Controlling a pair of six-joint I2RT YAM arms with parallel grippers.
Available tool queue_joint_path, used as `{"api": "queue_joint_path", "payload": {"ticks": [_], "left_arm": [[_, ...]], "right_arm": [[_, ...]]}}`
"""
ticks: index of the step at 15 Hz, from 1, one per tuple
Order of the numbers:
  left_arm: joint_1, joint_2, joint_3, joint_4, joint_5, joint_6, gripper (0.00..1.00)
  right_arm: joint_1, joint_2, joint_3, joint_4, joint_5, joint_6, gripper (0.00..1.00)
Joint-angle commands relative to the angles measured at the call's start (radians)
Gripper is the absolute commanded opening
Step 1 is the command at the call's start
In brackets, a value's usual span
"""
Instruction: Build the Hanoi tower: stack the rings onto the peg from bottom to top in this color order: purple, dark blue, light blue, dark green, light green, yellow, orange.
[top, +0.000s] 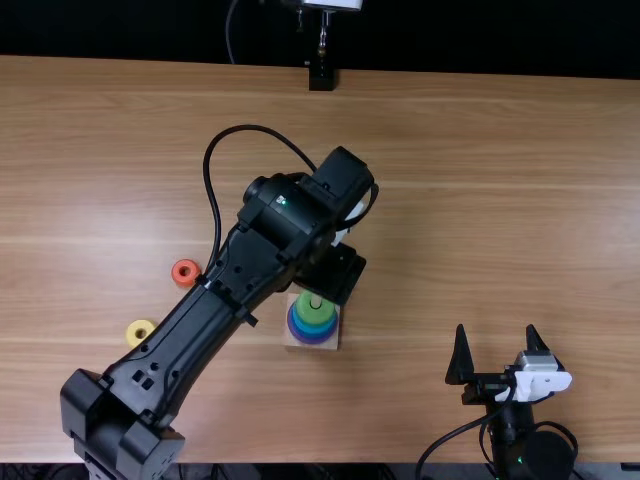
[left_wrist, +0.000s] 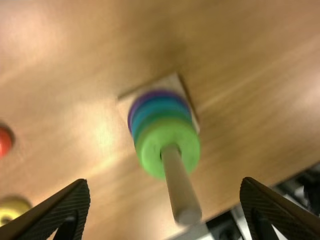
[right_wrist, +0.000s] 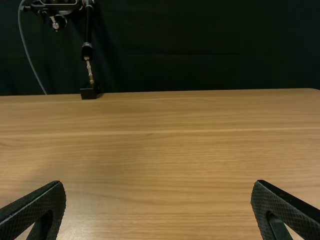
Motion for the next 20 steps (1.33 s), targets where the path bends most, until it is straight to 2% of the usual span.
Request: {"api": "queue_joint_path", "payload": {"ticks": [1,2,4,6,9,10,11,12,13,14,15,17,20], "left_arm": [[0.035,-0.018,-0.008,0.052,0.021,0.005,1.0],[0.057,-0.053,-0.008,0.125,0.031,0.005,1.0],[0.115,-0.104,-0.016,0.26,0.031,0.006,1.0],[0.21,-0.168,-0.037,0.339,0.021,0.01,1.0],[0.378,-0.308,-0.284,0.431,0.021,0.032,1.0],[0.427,-0.355,-0.385,0.477,0.009,0.069,1.0],[0.471,-0.4,-0.471,0.521,-0.014,0.124,1.0],[0.506,-0.432,-0.549,0.573,-0.025,0.196,1.0],[0.537,-0.455,-0.625,0.598,-0.028,0.266,1.0],[0.574,-0.476,-0.694,0.6,-0.028,0.316,1.0],[0.609,-0.498,-0.763,0.6,-0.023,0.343,1.0],[0.643,-0.512,-0.898,0.6,-0.015,0.353,1.0],[0.64,-0.509,-1.045,0.6,-0.015,0.354,1.0]], "right_arm": [[-0.011,-0.007,-0.007,-0.004,-0.006,0.002,1.0],[-0.011,-0.007,-0.007,-0.004,-0.006,0.001,1.0],[-0.011,-0.007,-0.007,-0.004,-0.006,0.001,1.0],[-0.011,-0.007,-0.007,-0.004,-0.006,0.001,1.0],[-0.009,-0.007,-0.007,-0.004,-0.006,0.001,1.0],[-0.011,-0.007,-0.007,-0.004,-0.006,0.001,1.0],[-0.011,-0.007,-0.007,-0.004,-0.006,0.001,1.0],[-0.011,-0.007,-0.007,-0.004,-0.006,0.001,1.0],[-0.011,-0.007,-0.007,-0.004,-0.006,0.001,1.0],[-0.011,-0.007,-0.007,-0.004,-0.006,0.001,1.0],[-0.009,-0.007,-0.007,-0.004,-0.006,0.001,1.0],[-0.011,-0.007,-0.007,-0.004,-0.006,0.001,1.0],[-0.011,-0.007,-0.007,-0.004,-0.006,0.001,1.0]]}}
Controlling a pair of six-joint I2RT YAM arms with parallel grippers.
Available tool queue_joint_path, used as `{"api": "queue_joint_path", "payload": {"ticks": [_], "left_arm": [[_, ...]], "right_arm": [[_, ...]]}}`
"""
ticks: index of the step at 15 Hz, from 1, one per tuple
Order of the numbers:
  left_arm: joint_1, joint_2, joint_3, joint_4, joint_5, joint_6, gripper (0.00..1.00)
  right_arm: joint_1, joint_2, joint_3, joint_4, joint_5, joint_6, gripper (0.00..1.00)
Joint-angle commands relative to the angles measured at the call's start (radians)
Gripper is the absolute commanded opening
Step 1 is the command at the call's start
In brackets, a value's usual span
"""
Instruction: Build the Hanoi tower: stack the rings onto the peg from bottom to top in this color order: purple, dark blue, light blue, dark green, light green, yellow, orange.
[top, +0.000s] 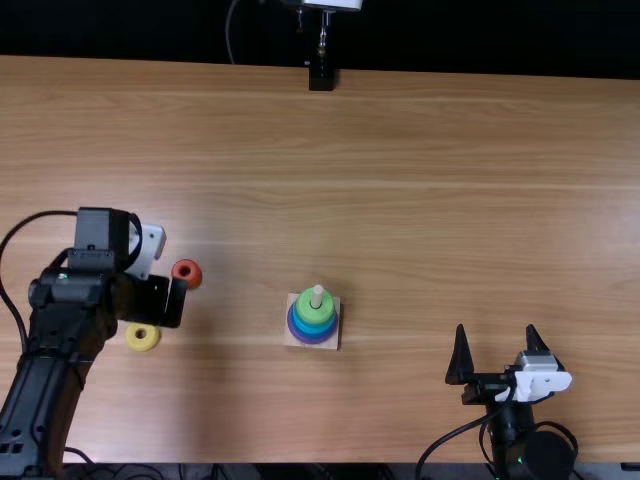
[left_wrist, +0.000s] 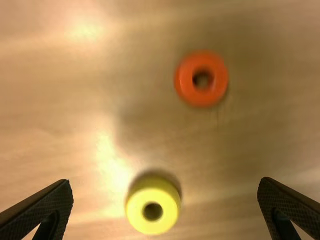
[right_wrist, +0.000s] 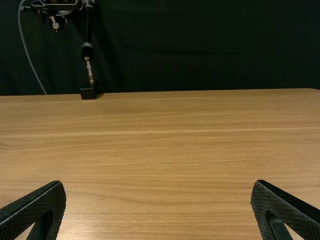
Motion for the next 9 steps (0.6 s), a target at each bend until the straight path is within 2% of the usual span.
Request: {"api": "queue_joint_path", "payload": {"ticks": [1,4,9], "left_arm": [[-0.005,-0.017,-0.044,0.005,-0.001,0.021,1.0],[-0.004,-0.017,-0.11,0.003,0.001,0.021,1.0],[0.005,0.0,-0.116,0.01,0.001,0.017,1.0]], "right_arm": [[-0.011,-0.007,-0.007,-0.003,-0.006,0.0,1.0],[-0.011,-0.007,-0.007,-0.005,-0.006,0.0,1.0],[-0.011,-0.007,-0.007,-0.003,-0.006,0.0,1.0]]}}
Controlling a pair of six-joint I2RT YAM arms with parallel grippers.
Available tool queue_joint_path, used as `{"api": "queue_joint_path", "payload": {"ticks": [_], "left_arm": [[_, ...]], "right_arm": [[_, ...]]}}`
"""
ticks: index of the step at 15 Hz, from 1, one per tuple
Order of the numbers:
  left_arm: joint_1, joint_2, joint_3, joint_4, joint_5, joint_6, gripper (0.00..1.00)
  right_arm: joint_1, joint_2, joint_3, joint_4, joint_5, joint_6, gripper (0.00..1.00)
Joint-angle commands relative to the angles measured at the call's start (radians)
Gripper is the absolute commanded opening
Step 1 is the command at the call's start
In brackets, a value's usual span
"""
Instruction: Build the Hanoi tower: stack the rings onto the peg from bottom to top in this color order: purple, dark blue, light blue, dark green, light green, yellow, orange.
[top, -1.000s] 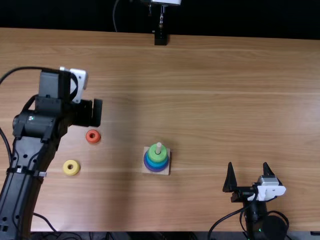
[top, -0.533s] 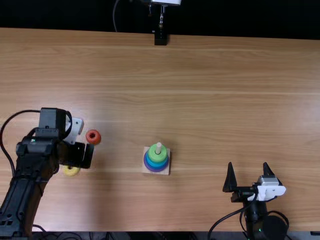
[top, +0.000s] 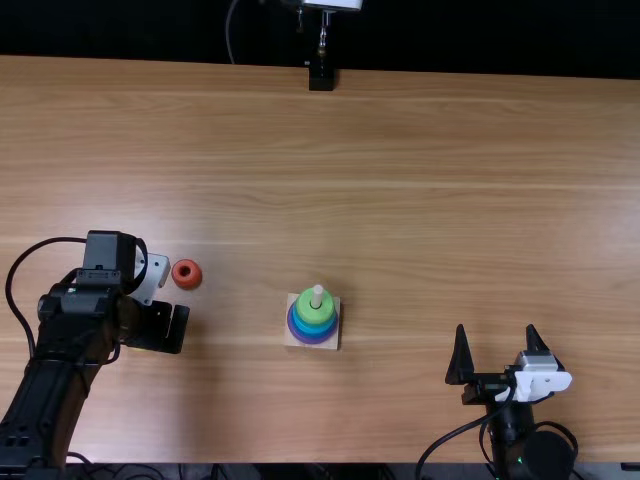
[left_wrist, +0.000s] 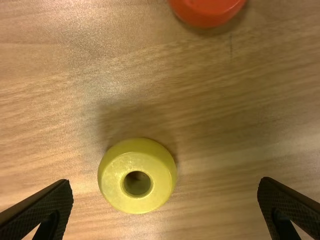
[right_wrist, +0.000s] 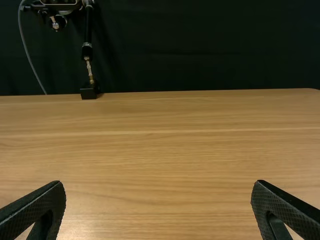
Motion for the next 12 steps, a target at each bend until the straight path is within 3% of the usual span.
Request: {"api": "queue_joint_path", "payload": {"ticks": [1,6,12], "left_arm": [[0.005,0.008,-0.015,0.003,0.002,0.006,1.0],[0.062,0.095,-0.002,0.001,0.006,-0.001,1.0],[0.064,0.141,0.001,0.001,0.006,0.0,1.0]], "right_arm": [[-0.011,-0.007,-0.007,-0.005,-0.006,0.0,1.0],[-0.011,-0.007,-0.007,-0.005,-0.006,0.0,1.0],[-0.011,-0.007,-0.007,-0.005,-0.006,0.0,1.0]]}}
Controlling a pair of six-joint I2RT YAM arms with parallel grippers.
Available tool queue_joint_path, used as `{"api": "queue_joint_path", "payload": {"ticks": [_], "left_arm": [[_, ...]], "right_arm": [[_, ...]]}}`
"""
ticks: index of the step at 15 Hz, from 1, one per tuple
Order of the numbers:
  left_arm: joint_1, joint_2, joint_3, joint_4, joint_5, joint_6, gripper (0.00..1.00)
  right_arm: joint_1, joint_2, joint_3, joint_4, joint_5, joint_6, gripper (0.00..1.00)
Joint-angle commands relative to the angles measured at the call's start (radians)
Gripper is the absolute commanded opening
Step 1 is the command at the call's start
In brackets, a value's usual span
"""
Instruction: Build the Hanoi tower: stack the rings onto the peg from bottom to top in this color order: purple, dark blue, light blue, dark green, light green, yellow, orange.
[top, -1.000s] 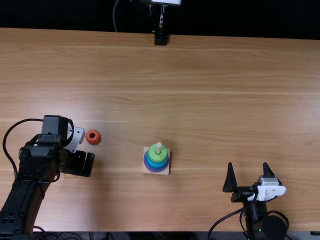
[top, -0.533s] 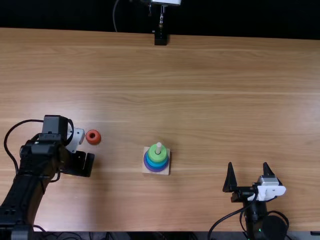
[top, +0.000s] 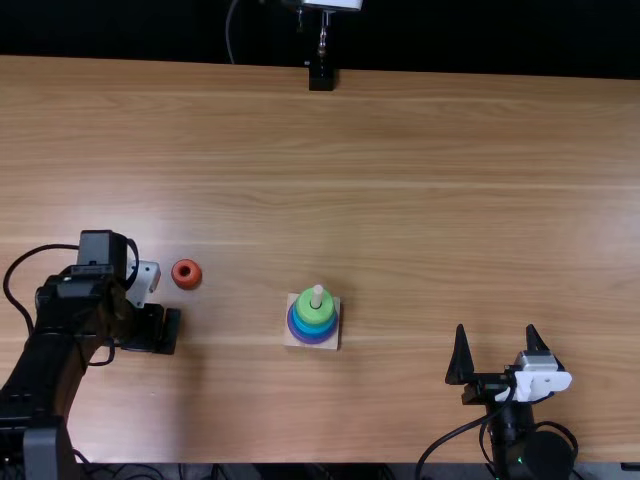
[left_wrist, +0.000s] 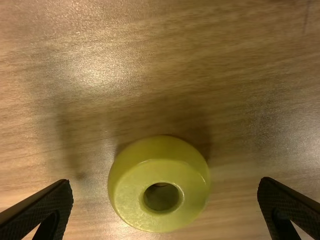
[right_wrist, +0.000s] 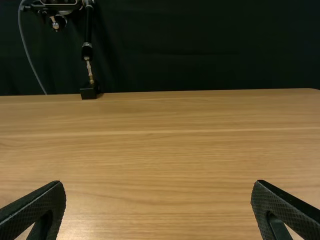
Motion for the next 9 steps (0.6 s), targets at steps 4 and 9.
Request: {"api": "queue_joint_path", "payload": {"ticks": [4,9], "left_arm": [[0.005,0.03,0.001,0.0,0.001,0.003,1.0],[0.005,0.03,0.001,0.0,0.017,0.011,1.0]], "right_arm": [[-0.011,-0.007,-0.006,-0.005,-0.006,0.0,1.0],[-0.011,-0.007,-0.006,-0.005,-0.006,0.0,1.0]]}}
